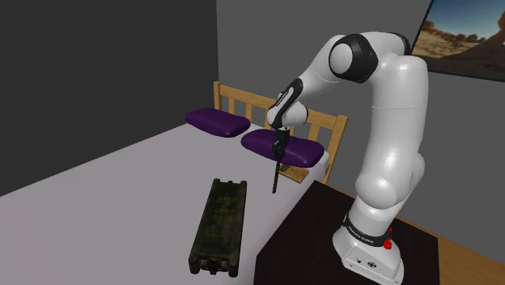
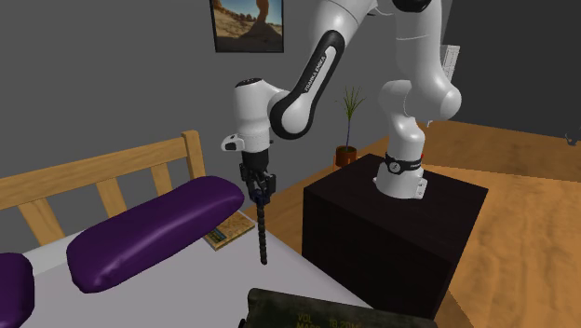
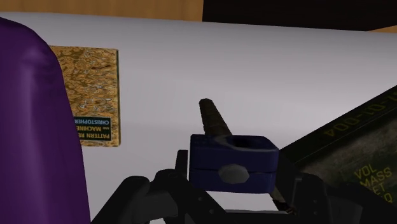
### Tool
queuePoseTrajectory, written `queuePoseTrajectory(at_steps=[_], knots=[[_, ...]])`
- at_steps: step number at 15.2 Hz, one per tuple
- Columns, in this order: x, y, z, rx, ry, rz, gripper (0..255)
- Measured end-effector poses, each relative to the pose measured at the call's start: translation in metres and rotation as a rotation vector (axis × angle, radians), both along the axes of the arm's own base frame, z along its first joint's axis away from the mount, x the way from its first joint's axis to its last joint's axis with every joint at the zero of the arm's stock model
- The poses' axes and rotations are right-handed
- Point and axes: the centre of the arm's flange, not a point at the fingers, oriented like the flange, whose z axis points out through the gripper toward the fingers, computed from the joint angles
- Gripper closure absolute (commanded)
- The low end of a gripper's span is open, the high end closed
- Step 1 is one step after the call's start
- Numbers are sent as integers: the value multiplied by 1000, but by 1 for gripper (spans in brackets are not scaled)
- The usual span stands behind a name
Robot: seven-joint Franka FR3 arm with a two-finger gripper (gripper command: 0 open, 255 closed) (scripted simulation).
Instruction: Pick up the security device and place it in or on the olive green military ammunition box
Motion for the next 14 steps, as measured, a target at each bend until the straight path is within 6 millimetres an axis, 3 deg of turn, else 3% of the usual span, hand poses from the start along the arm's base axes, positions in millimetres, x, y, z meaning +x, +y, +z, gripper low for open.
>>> queuePoseTrajectory(at_steps=[14], knots=[[0,-1,72,0,0,0,255]])
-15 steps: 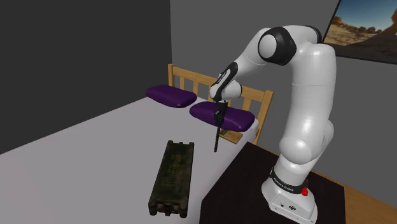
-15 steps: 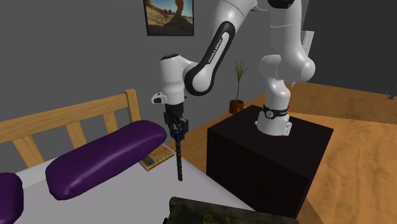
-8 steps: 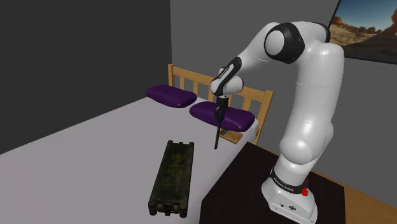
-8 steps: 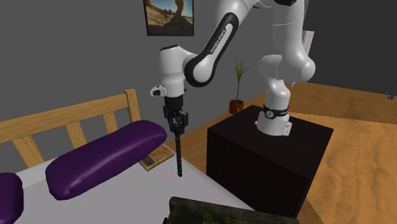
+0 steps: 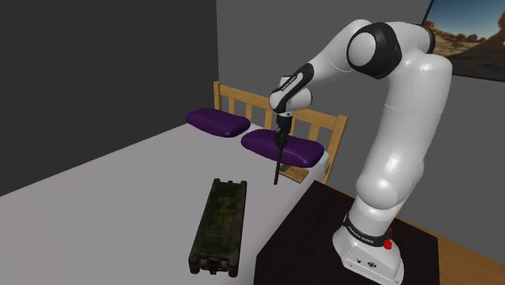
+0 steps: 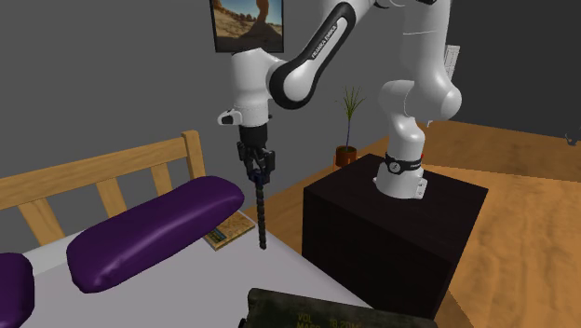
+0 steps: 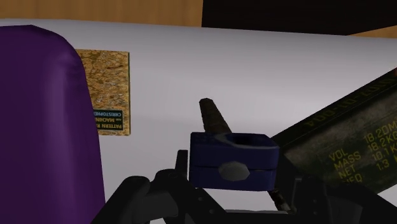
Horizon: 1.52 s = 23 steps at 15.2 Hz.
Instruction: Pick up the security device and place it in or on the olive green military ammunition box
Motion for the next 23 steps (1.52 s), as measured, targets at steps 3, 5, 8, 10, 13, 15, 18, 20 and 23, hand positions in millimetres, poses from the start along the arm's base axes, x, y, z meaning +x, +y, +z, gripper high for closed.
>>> queuePoseTrajectory(at_steps=[3,5,8,10,13,15,18,20,23], knots=[[-1,2,16,0,0,0,255],[1,0,25,0,0,0,255],[0,0,43,0,0,0,255],[-1,0,53,0,0,0,255],[0,1,68,0,0,0,255],[0,1,79,0,0,0,255],[1,0,93,0,0,0,255],[4,15,102,0,0,1,255],[9,46,117,0,0,1,255]])
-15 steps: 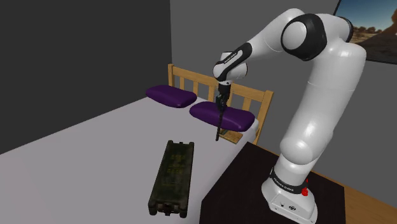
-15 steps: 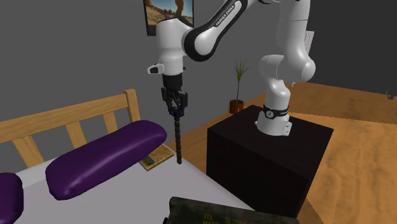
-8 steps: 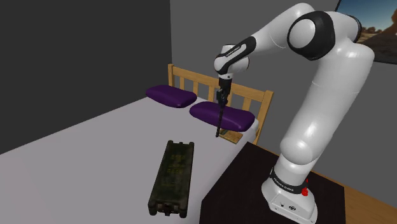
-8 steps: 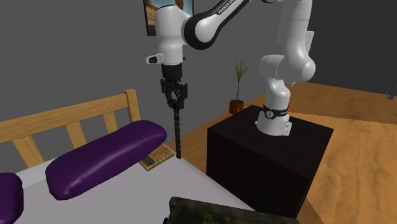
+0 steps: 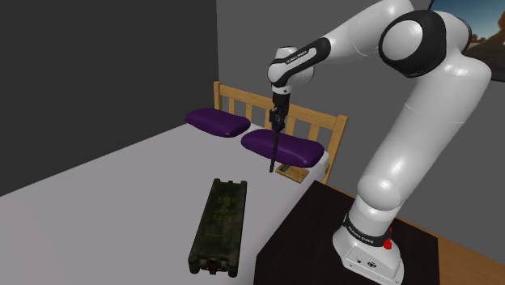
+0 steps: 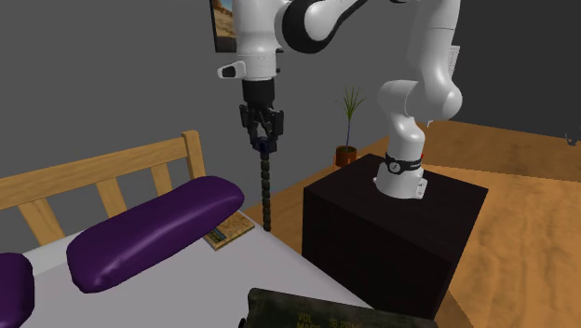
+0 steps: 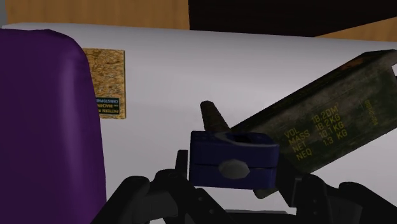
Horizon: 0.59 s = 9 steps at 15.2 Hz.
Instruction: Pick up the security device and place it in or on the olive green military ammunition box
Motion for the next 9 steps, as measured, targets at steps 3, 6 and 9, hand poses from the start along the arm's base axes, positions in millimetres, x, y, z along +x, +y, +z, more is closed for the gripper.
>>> queuePoseTrajectory(at_steps=[3,6,9], knots=[[10,40,10,0,0,1,255],[19,77,27,0,0,1,255],[21,112,40,0,0,0,255]])
